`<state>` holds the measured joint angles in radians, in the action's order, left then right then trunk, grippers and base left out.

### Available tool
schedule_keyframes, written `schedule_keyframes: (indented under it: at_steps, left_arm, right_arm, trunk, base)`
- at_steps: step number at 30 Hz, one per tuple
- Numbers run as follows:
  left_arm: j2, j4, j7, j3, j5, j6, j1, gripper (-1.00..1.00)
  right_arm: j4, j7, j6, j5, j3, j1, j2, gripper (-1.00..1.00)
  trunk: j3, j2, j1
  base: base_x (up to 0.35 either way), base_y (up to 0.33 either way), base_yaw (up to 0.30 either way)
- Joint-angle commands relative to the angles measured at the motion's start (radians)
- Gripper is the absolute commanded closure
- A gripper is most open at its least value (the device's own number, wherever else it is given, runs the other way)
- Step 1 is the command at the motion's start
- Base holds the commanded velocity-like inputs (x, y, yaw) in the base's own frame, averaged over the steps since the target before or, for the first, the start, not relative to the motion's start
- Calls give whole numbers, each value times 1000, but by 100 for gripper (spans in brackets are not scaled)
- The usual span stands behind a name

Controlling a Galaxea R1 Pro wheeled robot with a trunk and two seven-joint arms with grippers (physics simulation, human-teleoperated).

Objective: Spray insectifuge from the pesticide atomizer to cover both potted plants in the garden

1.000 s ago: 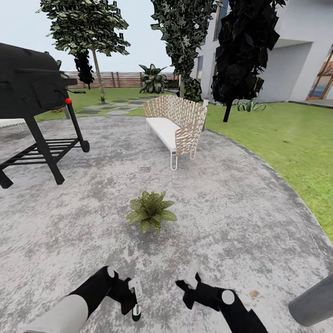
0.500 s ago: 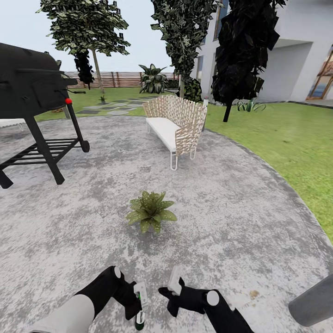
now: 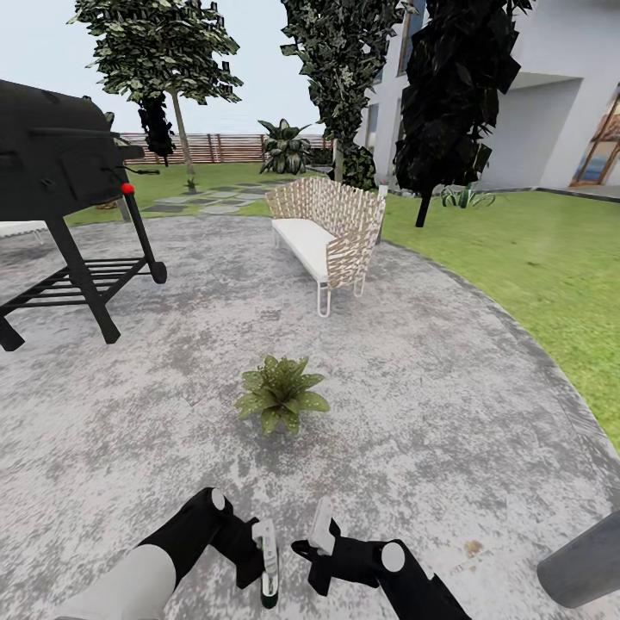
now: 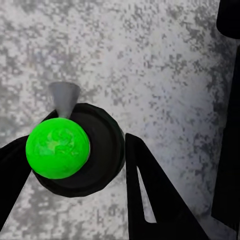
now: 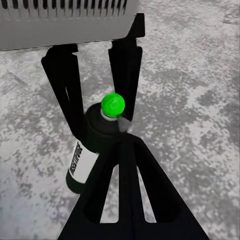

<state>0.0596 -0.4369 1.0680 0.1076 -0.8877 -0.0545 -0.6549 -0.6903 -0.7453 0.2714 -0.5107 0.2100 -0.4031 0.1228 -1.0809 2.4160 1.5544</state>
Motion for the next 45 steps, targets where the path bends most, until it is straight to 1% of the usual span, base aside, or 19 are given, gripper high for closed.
schedule_keyframes:
  at_steps: [1,4,8,12,14,16,23,28,35,36,39,40,45]
  left_arm:
    - [0,-3,19,0,-1,-5,0,100]
    - [-1,-5,33,-1,1,-4,1,100]
    - [-2,-3,48,-4,1,35,3,100]
    - [-4,-3,66,-5,7,44,4,100]
    - [-6,-3,68,-4,26,61,4,100]
    - [-6,-2,69,-3,33,81,5,100]
    - [-3,-2,69,-5,36,93,9,100]
    - [-2,-2,69,-10,36,113,10,100]
    - [0,-2,70,-11,38,117,11,100]
    - [1,-2,73,-11,41,117,11,100]
    - [1,-2,90,-6,88,122,11,100]
    - [0,-2,92,-4,99,135,11,100]
    - [0,-1,94,-5,108,152,11,100]
  right_arm:
    - [0,0,6,-11,-1,0,0,100]
    - [0,0,6,-11,-1,0,0,100]
    - [0,0,6,-11,-1,0,0,100]
    - [0,0,6,-11,-1,0,0,100]
    - [0,0,6,-11,-1,0,0,100]
    - [0,0,6,-11,-1,0,0,100]
    - [0,0,6,-11,-1,0,0,100]
    - [1,0,6,-11,-1,0,0,100]
    - [0,0,6,-11,-1,0,0,100]
    - [0,0,6,-11,-1,0,0,100]
    - [0,0,6,-11,-1,0,0,100]
    - [0,0,6,-11,-1,0,0,100]
    - [0,0,6,-11,-1,0,0,100]
  trunk:
    - [-1,0,0]
    - [-1,0,0]
    - [-1,0,0]
    - [-1,0,0]
    - [-1,0,0]
    - [-1,0,0]
    - [-1,0,0]
    - [-1,0,0]
    - [-1,0,0]
    - [-1,0,0]
    - [-1,0,0]
    - [-1,0,0]
    - [-1,0,0]
  base:
    - [0,0,0]
    - [0,0,0]
    - [0,0,0]
    - [0,0,0]
    - [0,0,0]
    - [0,0,0]
    - [0,0,0]
    - [0,0,0]
    - [0,0,0]
    - [0,0,0]
    - [0,0,0]
    - [0,0,0]
    - [0,0,0]
